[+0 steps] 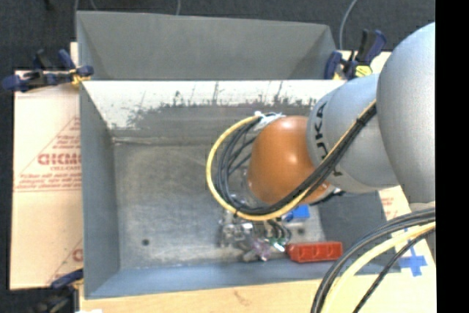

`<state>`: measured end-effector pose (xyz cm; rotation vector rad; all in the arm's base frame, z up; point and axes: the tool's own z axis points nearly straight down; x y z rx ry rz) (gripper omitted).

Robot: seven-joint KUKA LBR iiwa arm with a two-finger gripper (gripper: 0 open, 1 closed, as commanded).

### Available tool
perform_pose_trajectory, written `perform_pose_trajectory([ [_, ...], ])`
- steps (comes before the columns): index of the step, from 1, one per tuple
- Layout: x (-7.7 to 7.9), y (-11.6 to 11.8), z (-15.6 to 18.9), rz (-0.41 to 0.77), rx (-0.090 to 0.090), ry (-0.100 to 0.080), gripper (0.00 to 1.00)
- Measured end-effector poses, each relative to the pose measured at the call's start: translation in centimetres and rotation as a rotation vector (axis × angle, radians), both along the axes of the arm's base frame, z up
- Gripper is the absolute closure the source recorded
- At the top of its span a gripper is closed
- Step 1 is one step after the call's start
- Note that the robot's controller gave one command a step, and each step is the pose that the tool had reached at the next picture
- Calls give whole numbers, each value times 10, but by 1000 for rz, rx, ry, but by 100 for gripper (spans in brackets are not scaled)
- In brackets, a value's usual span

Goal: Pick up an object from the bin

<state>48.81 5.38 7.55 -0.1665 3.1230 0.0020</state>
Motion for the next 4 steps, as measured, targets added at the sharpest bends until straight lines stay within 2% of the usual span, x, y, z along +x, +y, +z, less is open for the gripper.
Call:
perform_pose_trajectory([
  [1,-1,0,-2,-1,1,2,0],
  [2,19,-119,32,-240,0,7,0],
  [3,0,-133,-2,-242,4,-1,0],
  [4,-10,-97,-1,-228,-2,-11,0],
])
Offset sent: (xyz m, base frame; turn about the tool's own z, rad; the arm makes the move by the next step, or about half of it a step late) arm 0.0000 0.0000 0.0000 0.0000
